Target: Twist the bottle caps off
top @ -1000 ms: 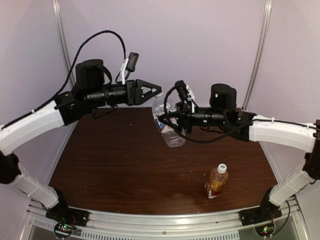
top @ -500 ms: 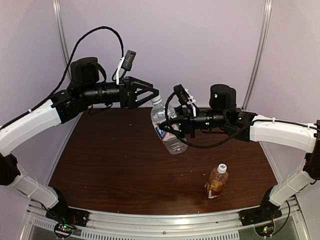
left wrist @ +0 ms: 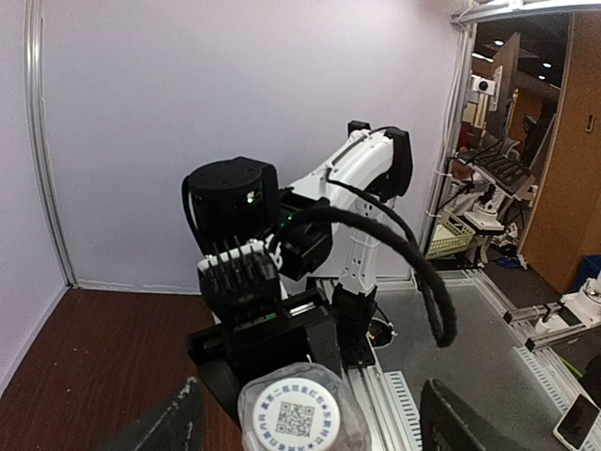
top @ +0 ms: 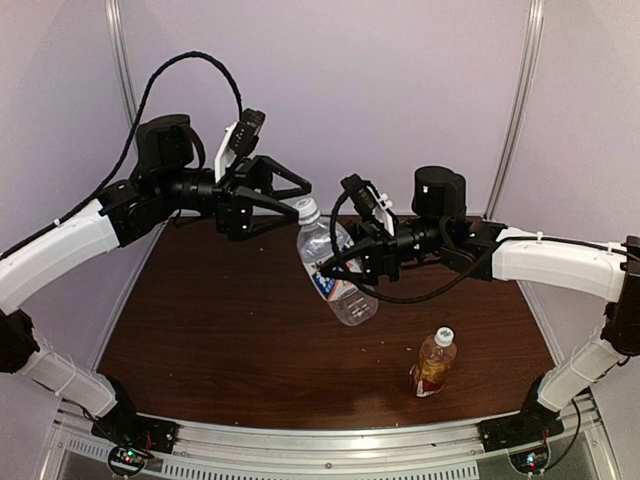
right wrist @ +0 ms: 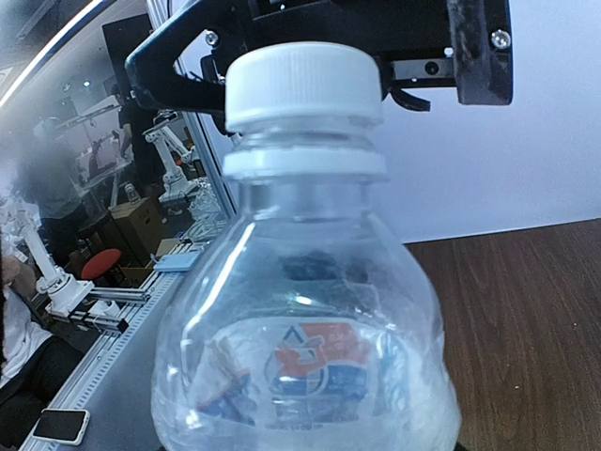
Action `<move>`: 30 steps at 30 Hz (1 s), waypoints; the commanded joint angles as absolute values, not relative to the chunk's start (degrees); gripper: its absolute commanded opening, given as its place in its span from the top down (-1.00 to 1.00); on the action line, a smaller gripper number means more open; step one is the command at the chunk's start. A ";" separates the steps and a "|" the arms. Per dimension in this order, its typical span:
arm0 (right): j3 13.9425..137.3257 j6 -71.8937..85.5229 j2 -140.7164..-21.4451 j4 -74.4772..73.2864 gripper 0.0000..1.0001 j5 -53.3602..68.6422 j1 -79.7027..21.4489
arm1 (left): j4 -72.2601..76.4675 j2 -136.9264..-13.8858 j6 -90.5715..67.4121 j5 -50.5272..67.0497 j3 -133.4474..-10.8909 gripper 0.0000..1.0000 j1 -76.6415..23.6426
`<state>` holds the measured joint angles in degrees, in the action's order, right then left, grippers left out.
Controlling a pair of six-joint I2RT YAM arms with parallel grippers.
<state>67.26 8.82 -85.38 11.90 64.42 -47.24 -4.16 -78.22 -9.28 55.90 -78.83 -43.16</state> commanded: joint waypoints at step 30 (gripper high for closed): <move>69.67 8.92 -85.94 12.57 0.08 64.78 -47.72 | 4.85 -81.10 -12.99 62.68 -76.52 0.30 -42.80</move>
